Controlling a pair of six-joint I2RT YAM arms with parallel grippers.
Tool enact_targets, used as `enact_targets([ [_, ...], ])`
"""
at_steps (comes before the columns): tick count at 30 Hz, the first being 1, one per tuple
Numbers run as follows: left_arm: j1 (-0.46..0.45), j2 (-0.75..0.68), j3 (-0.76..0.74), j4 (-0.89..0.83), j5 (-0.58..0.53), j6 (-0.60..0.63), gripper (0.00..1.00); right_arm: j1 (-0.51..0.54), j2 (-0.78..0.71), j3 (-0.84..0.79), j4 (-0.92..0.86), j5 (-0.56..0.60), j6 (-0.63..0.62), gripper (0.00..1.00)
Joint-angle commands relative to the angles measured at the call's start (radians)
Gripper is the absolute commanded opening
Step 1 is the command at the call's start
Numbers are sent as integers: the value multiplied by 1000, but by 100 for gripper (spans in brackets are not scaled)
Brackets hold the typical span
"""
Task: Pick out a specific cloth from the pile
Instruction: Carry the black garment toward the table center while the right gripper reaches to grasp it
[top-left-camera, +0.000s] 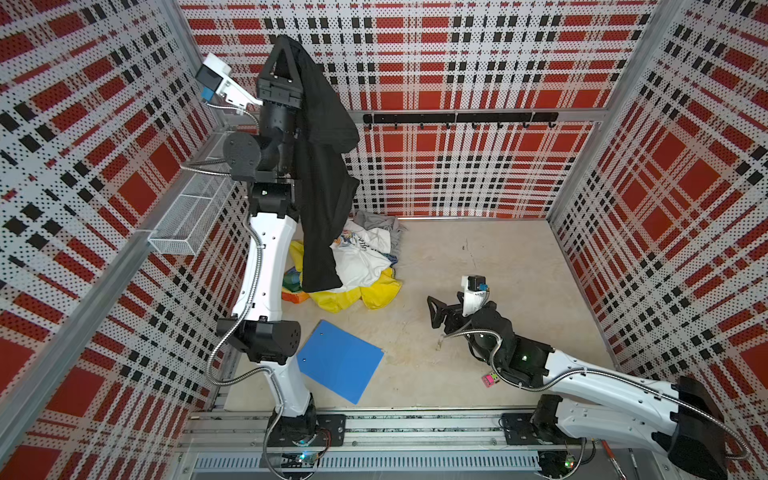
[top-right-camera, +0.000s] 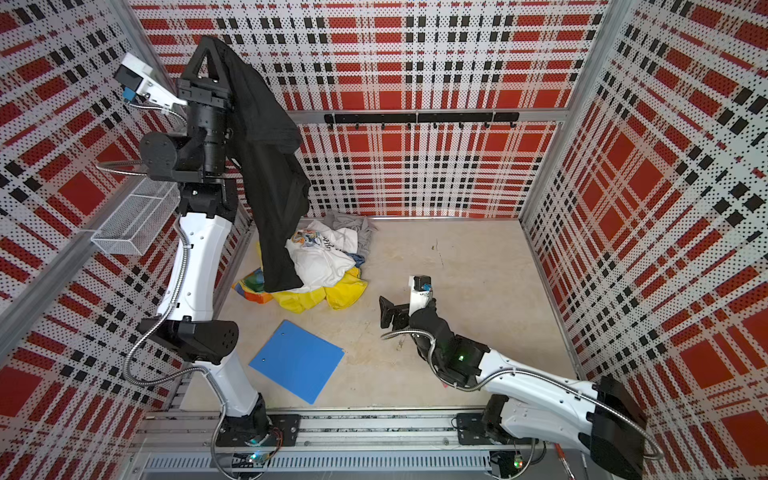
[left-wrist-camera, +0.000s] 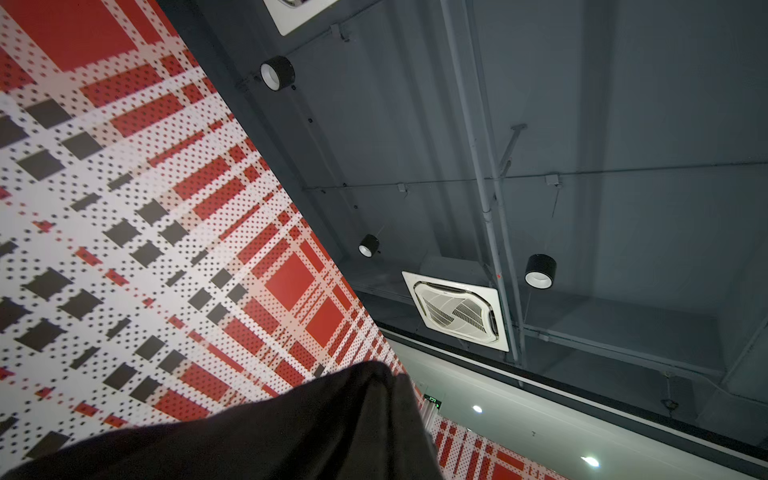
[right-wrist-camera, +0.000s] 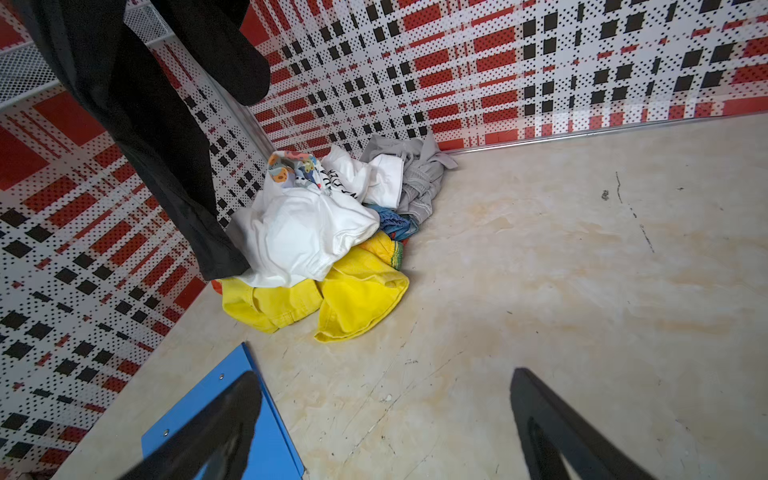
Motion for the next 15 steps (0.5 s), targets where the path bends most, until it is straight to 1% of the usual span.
enact_targets([
  [1,-63,26,84,15,-31,44,0,4,-45,-14,32,60,31,100],
  [3,-85,41,108,-7,-48,65,0,3,-58,-15,7,94,60,100],
  [4,-125,47,109,-10,-59,69,0,3,-65,-12,-18,116,77,100],
  [5,-140,52,108,-9,-62,69,0,3,-71,-11,-32,126,85,100],
  [11,-246,95,107,-10,-70,78,0,3,-122,-31,-53,149,90,100],
  [15,-315,141,133,-12,-71,84,0,0,-159,-28,-99,176,83,100],
])
